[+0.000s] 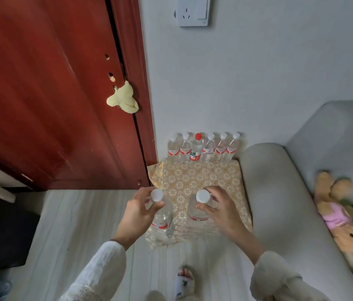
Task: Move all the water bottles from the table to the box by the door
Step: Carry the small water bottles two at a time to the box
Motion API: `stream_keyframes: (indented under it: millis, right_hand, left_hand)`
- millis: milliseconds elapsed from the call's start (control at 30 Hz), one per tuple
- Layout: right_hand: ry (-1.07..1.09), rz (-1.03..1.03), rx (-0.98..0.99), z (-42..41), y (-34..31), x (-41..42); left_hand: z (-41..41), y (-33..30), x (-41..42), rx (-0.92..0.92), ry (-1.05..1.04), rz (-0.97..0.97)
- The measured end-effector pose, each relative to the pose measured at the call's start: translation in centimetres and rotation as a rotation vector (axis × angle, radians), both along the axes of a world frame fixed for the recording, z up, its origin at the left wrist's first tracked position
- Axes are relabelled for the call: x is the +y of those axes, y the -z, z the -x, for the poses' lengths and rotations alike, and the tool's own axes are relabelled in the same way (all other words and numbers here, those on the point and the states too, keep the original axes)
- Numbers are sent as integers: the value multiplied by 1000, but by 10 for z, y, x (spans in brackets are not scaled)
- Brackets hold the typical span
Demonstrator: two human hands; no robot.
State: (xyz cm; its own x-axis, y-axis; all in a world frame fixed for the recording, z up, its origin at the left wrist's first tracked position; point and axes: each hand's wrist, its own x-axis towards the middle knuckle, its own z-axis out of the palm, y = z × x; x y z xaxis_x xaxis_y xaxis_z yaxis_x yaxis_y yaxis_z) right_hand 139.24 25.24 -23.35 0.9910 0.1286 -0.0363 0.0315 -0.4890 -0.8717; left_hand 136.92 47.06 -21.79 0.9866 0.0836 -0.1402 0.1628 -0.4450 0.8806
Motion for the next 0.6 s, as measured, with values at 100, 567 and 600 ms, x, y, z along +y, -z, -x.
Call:
stream_keyframes:
  millis: [100,567,600]
  right_hand:
    - [-15,62,8,-44,7,1]
    - [27,266,167,-206,106,23]
    - [42,257,190,-216,113,25]
  left_hand:
    - [-46,9,3,16,16,-55]
    - [-229,103,13,170,146,-214]
    - [-239,110,12,188,148,-221]
